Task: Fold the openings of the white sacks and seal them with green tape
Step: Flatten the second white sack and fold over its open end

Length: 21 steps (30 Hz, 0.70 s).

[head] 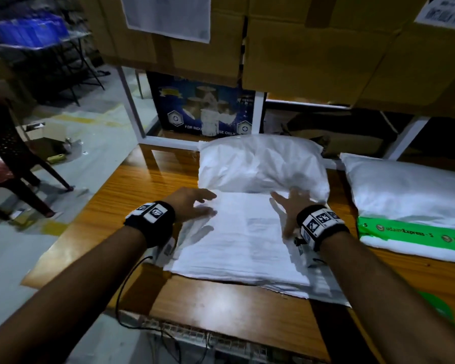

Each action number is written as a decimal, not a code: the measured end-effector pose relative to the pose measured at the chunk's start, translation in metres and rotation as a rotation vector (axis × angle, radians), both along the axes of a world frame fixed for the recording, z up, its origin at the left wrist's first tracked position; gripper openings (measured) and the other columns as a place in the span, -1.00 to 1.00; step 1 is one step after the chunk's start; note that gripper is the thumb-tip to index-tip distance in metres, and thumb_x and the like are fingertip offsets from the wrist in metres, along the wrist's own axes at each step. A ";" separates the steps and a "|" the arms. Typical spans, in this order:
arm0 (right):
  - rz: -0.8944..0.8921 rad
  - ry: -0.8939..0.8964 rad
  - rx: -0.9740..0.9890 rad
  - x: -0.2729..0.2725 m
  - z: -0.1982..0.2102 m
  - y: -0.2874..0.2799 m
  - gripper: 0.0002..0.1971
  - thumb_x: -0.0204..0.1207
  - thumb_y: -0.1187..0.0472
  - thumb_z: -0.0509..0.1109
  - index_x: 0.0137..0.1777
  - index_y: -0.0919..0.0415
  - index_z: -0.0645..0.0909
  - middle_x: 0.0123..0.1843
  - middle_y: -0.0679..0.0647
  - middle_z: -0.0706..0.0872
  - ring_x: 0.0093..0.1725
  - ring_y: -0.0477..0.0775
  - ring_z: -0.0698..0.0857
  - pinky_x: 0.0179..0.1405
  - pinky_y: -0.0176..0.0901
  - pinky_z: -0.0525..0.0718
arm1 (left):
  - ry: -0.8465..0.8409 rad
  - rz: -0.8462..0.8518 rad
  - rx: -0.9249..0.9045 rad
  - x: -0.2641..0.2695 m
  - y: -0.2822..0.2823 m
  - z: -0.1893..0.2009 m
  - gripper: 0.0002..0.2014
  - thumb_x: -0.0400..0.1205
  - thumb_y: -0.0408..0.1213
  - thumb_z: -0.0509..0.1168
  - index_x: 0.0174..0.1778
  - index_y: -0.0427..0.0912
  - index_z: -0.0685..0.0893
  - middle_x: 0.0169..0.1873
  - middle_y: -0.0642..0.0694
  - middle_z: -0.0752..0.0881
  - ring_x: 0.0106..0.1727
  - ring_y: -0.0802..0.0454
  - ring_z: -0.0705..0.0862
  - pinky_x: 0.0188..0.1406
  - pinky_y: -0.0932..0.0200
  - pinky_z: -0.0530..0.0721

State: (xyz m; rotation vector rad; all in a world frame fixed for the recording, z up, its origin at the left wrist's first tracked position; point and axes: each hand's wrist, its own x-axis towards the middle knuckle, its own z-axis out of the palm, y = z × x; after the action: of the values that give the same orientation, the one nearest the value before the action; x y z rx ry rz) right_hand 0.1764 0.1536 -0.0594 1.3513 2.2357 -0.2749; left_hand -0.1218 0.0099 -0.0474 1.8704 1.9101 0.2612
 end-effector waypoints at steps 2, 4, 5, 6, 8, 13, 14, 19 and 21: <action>0.120 0.240 0.195 -0.023 0.006 -0.025 -0.07 0.46 -0.18 0.46 0.73 -0.19 0.00 0.73 0.22 0.15 0.66 0.39 0.24 0.50 0.51 0.38 | -0.008 0.021 -0.010 -0.015 -0.036 0.005 -0.57 0.63 0.07 0.38 0.42 0.07 0.61 0.22 0.04 0.75 0.18 0.09 0.71 0.14 0.17 0.64; 0.245 0.508 0.143 -0.053 0.011 -0.050 -0.31 0.62 -0.16 0.33 0.71 -0.11 0.19 0.71 0.19 0.32 0.64 0.26 0.35 0.60 0.16 0.35 | -0.025 0.064 0.009 -0.025 -0.074 0.003 -0.51 0.50 0.25 0.37 0.29 0.12 0.68 0.05 0.10 0.78 0.07 0.15 0.73 0.08 0.11 0.73; 0.281 0.545 0.025 -0.067 0.009 -0.063 -0.27 0.60 -0.20 0.36 0.72 -0.17 0.17 0.75 0.20 0.23 0.69 0.26 0.27 0.65 0.11 0.24 | -0.070 0.084 0.004 -0.026 -0.092 -0.003 -0.49 0.43 0.29 0.39 0.23 0.15 0.69 0.02 0.13 0.78 0.05 0.20 0.73 0.08 0.12 0.74; 0.285 0.503 -0.105 -0.079 0.004 -0.077 -0.19 0.54 -0.30 0.39 0.72 -0.30 0.08 0.78 0.22 0.07 0.72 0.34 0.14 0.68 0.19 0.14 | -0.121 0.084 -0.017 -0.026 -0.109 -0.009 -0.50 0.39 0.26 0.43 0.21 0.17 0.69 0.03 0.13 0.77 0.04 0.24 0.73 0.09 0.17 0.73; 0.254 0.304 -0.243 -0.092 -0.013 -0.099 -0.04 0.38 -0.51 0.37 0.66 -0.53 -0.14 0.79 0.17 -0.25 0.72 0.52 -0.17 0.64 0.53 -0.02 | -0.142 0.019 -0.060 -0.020 -0.139 -0.025 -0.46 0.34 0.20 0.50 0.22 0.14 0.70 0.10 0.13 0.72 0.07 0.24 0.70 0.09 0.25 0.69; 0.207 0.171 -0.174 -0.092 -0.038 -0.111 0.04 0.12 -0.70 0.31 0.48 -0.74 -0.32 0.74 -0.05 -0.48 0.62 0.48 -0.55 0.34 0.89 -0.15 | -0.090 -0.025 0.127 -0.008 -0.173 -0.063 -0.79 0.43 -0.11 0.49 -0.11 0.22 0.63 -0.09 0.18 0.64 -0.12 0.15 0.64 -0.18 0.43 0.46; 0.209 0.162 -0.171 -0.093 -0.038 -0.111 0.04 0.10 -0.70 0.30 0.46 -0.75 -0.33 0.74 -0.05 -0.48 0.62 0.49 -0.55 0.33 0.90 -0.14 | -0.108 0.009 0.162 -0.007 -0.176 -0.066 -0.78 0.46 -0.14 0.48 -0.15 0.25 0.59 -0.16 0.24 0.63 -0.17 0.18 0.62 -0.23 0.42 0.43; 0.190 0.152 -0.159 -0.095 -0.039 -0.115 0.04 0.07 -0.73 0.28 0.42 -0.78 -0.36 0.73 -0.07 -0.51 0.64 0.48 -0.52 0.32 0.91 -0.15 | -0.215 0.132 0.270 0.002 -0.196 -0.068 -0.87 0.53 0.04 0.29 -0.14 0.10 0.56 -0.40 0.18 0.65 -0.34 0.21 0.58 -0.35 0.17 0.53; 0.175 0.155 -0.154 -0.096 -0.040 -0.115 0.05 0.04 -0.76 0.26 0.41 -0.79 -0.37 0.72 -0.08 -0.52 0.64 0.47 -0.52 0.31 0.90 -0.16 | -0.252 0.196 0.333 0.008 -0.205 -0.069 -0.86 0.52 0.06 0.26 -0.12 0.11 0.55 -0.41 0.13 0.65 -0.36 0.17 0.59 -0.30 0.09 0.57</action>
State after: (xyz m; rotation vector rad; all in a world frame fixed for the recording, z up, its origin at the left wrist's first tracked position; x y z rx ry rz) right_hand 0.0801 0.0387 -0.0993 1.0788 2.3877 -0.4931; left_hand -0.1138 -0.1955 -0.1164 1.7425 1.9630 0.8831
